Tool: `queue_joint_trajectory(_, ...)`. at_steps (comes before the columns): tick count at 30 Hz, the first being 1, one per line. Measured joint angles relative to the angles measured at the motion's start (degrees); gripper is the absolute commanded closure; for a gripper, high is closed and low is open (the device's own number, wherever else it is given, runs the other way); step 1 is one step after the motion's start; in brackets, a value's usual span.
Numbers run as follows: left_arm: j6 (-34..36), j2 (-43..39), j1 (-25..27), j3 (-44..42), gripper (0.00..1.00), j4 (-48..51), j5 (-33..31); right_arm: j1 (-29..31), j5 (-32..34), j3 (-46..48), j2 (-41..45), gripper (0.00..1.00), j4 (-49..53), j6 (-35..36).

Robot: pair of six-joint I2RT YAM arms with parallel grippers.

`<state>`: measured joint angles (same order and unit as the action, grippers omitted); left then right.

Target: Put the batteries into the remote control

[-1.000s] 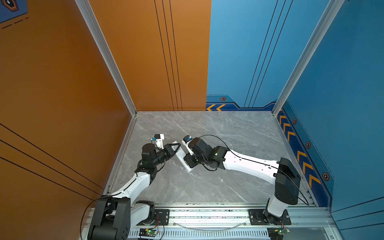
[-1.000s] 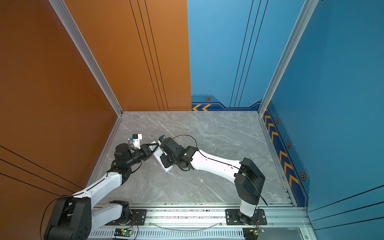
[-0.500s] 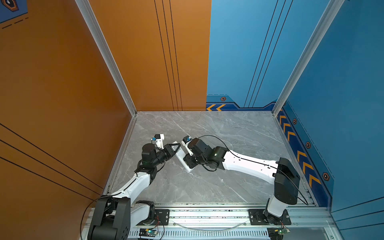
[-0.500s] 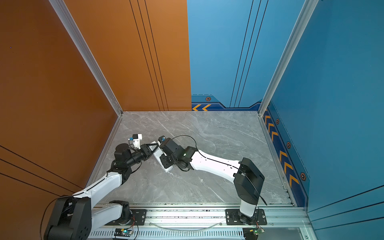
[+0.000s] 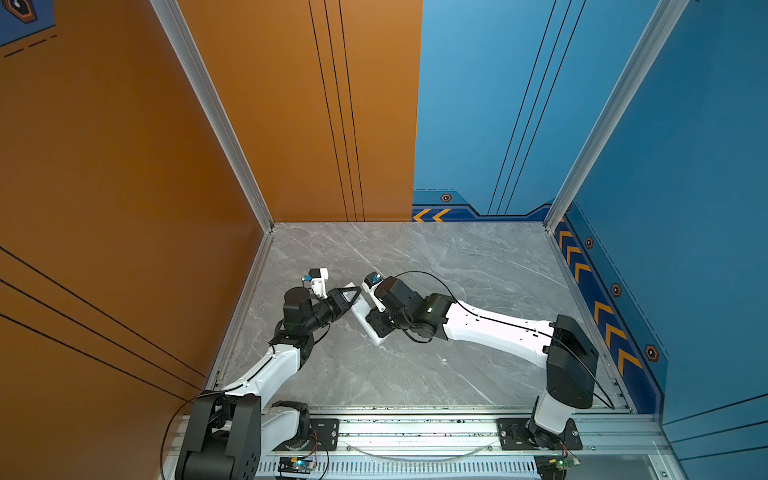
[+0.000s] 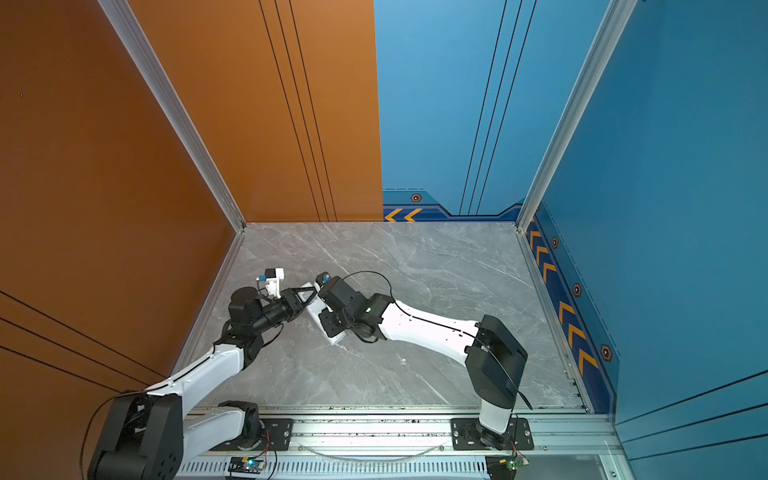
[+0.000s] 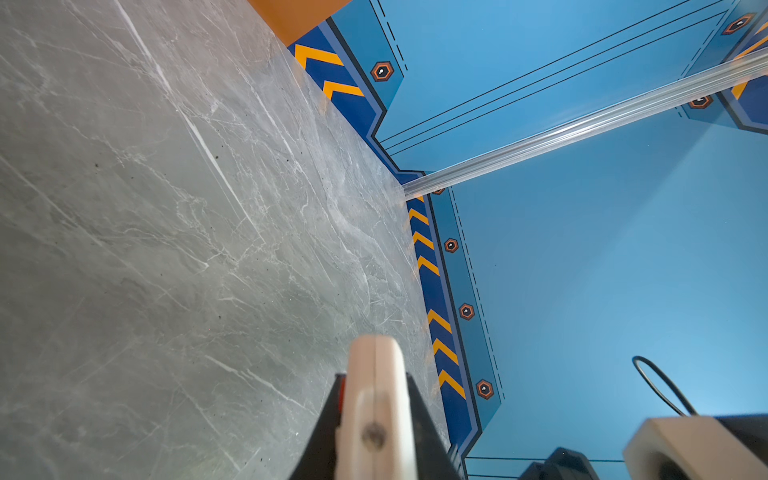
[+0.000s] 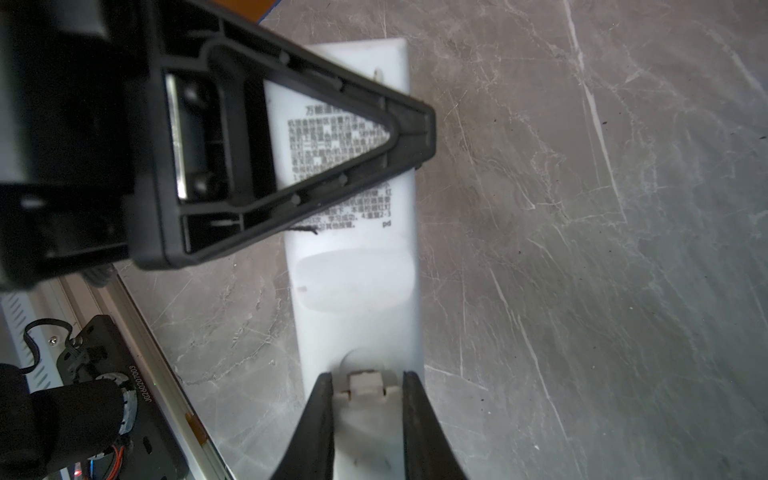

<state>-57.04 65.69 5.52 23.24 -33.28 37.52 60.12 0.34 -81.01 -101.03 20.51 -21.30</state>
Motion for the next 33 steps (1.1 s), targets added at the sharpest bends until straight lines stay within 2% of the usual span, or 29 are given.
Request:
queue_joint_trajectory(22, 0.0, 0.0, -0.3, -0.4, 1.0, 0.1, 0.0, 0.3, 0.0, 1.4, 0.0, 0.91, -2.2, 0.0)
queue_joint_trajectory(33, 0.0, 0.0, -0.6, -0.4, 1.0, 0.1, 0.0, 0.3, 0.0, 1.6, 0.0, 0.85, -2.6, 0.0)
